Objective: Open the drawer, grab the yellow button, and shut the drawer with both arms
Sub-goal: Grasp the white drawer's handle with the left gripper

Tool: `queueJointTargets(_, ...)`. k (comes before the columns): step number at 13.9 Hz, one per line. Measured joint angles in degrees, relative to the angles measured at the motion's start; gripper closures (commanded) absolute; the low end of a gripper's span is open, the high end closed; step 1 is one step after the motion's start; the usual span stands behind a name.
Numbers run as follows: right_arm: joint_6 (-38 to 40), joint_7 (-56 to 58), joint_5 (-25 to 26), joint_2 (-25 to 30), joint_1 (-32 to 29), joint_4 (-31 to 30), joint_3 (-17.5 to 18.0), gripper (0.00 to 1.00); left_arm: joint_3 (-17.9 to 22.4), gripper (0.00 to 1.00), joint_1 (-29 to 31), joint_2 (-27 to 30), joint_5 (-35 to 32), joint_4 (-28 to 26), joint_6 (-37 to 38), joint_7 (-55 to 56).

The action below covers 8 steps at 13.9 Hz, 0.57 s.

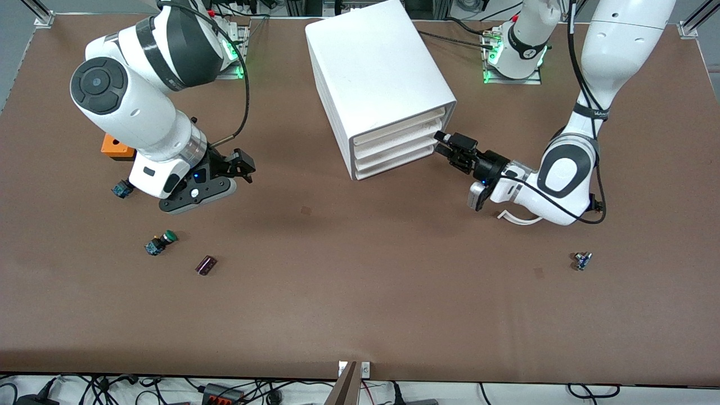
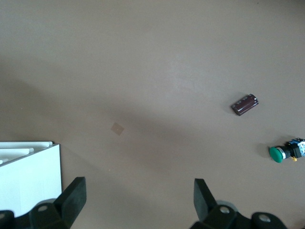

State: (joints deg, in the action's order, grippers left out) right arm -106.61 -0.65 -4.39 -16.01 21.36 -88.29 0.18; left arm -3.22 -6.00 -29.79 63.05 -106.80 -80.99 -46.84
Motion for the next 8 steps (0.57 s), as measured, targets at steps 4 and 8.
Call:
queueJointTargets(4, -0.1, -0.1, -0.4, -0.1, 0.0, 0.0, -0.1, 0.0, -0.1, 0.33, -1.4, 0.0, 4.4, -4.7, -0.8, -5.8)
queueJointTargets(8, -0.1, -0.2, -0.8, -0.1, 0.0, 0.0, -0.2, 0.0, -2.4, 0.42, -2.4, 0.0, 6.6, -8.0, -3.6, -10.0)
